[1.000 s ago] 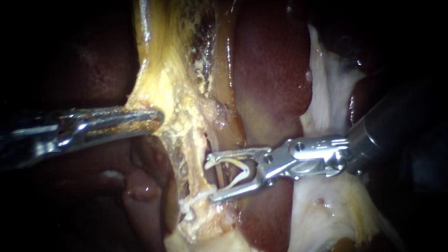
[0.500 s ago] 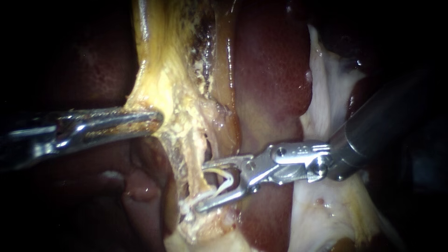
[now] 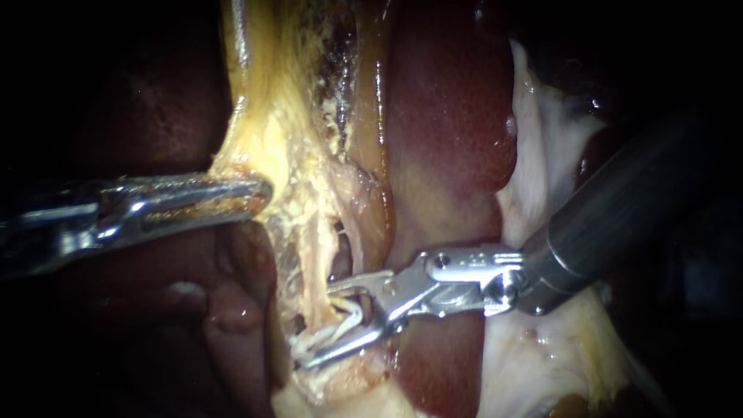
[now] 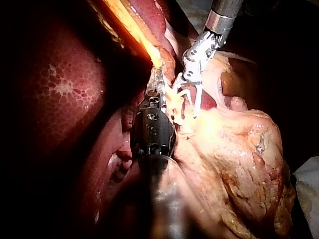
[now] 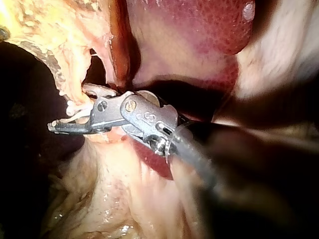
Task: Clipping second clip left tube
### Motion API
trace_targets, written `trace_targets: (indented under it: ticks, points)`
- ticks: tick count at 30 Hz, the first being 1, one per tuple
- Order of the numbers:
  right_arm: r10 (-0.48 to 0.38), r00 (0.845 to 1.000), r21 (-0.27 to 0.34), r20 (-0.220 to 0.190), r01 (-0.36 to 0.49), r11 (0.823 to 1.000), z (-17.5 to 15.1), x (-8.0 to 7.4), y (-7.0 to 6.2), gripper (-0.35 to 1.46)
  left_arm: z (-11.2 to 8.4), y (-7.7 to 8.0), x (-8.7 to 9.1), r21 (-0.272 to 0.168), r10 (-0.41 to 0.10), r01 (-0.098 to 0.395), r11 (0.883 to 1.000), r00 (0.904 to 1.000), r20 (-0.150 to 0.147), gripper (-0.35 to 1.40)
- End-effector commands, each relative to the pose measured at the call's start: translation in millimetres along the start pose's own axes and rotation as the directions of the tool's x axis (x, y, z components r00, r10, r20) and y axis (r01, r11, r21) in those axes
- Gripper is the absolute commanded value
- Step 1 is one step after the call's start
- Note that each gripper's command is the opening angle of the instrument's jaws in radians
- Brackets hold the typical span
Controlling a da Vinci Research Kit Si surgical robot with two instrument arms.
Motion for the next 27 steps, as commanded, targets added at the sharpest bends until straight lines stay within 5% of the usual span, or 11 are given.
trace_targets:
  ticks: [1,10,14,27]
  points:
    - [-0.002,1.000,0.000,0.002,0.002,1.000,0.0,-0.1,0.0,0.47,0.0,0.0,0.0,0.000,-0.001,0.001,1.000,1.0000,0.000,-0.35]
    - [0.003,1.000,0.004,0.004,-0.003,1.000,0.0,-0.2,-0.1,0.35,0.1,0.1,0.0,0.000,-0.001,0.001,1.000,1.0000,0.000,-0.35]
    - [0.014,1.000,0.006,0.004,-0.014,1.000,-0.4,-0.4,-0.2,-0.35,0.2,0.2,0.0,0.000,-0.001,0.001,1.000,1.0000,0.000,-0.35]
    - [0.012,1.000,0.003,0.002,-0.012,1.000,-0.1,-1.1,0.5,-0.35,0.3,0.3,0.0,-0.004,-0.001,0.001,1.000,1.0000,0.000,-0.35]
